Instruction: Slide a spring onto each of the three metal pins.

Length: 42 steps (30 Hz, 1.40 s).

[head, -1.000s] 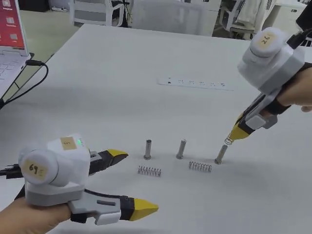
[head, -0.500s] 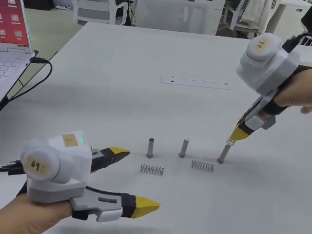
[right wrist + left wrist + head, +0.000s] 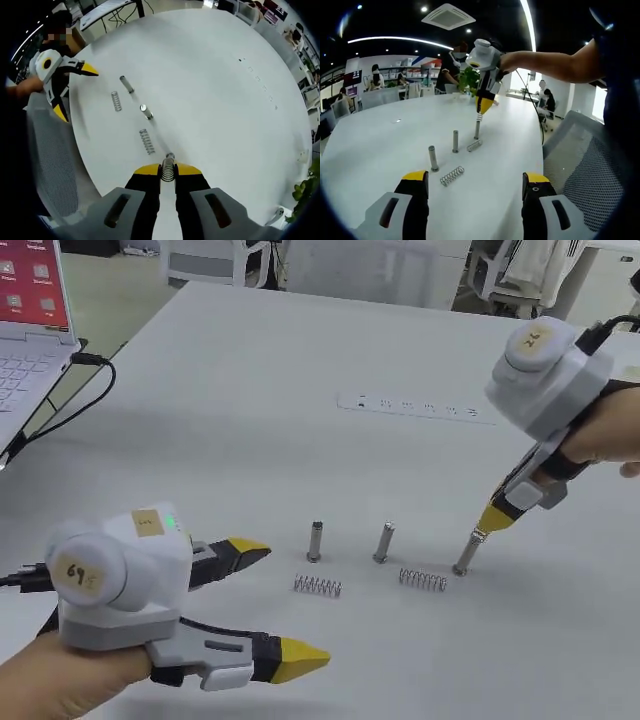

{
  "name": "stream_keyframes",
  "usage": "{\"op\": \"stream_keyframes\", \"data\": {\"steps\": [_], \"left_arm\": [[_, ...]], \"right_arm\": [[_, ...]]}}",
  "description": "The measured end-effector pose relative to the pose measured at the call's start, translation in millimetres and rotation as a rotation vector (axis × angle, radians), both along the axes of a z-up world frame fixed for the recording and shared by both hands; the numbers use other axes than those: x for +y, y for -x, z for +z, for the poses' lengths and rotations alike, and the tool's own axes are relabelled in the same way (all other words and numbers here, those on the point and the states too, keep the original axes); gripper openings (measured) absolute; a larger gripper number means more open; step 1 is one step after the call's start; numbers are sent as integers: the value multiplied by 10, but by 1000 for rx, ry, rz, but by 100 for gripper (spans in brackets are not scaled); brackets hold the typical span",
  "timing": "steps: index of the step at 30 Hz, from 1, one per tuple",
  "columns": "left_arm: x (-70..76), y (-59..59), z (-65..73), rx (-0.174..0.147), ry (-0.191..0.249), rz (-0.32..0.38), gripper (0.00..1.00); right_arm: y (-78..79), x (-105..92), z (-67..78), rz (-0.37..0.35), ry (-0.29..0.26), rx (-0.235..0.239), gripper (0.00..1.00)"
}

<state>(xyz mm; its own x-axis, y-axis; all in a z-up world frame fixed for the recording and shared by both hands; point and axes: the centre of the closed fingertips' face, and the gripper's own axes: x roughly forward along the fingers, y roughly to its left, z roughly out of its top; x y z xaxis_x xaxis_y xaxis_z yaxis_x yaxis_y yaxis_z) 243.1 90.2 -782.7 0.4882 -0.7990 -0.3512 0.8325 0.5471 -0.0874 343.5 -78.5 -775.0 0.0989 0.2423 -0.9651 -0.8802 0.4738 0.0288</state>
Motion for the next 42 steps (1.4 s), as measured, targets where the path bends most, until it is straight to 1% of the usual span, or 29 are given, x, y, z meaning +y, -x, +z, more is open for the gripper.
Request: {"op": "stream_keyframes", "data": {"steps": [10, 23, 31, 34, 37, 42], "left_arm": [[10, -2, -11, 2, -1, -1, 72], [25, -1, -8, 2, -1, -2, 71], [14, 7, -4, 2, -2, -7, 70], [15, 10, 2, 1, -2, -8, 70], [22, 12, 7, 1, -3, -7, 70], [33, 11, 14, -1, -4, -4, 70]], "right_arm": [[-12, 4, -51, 2, 10, 7, 8], [-16, 16, -45, 0, 12, 13, 8], [-17, 10, -29, -2, 15, 8, 8], [-11, 9, -37, -2, 18, 11, 8], [-20, -13, -52, 4, 36, 5, 8], [-30, -5, -74, -2, 32, 10, 8]]}}
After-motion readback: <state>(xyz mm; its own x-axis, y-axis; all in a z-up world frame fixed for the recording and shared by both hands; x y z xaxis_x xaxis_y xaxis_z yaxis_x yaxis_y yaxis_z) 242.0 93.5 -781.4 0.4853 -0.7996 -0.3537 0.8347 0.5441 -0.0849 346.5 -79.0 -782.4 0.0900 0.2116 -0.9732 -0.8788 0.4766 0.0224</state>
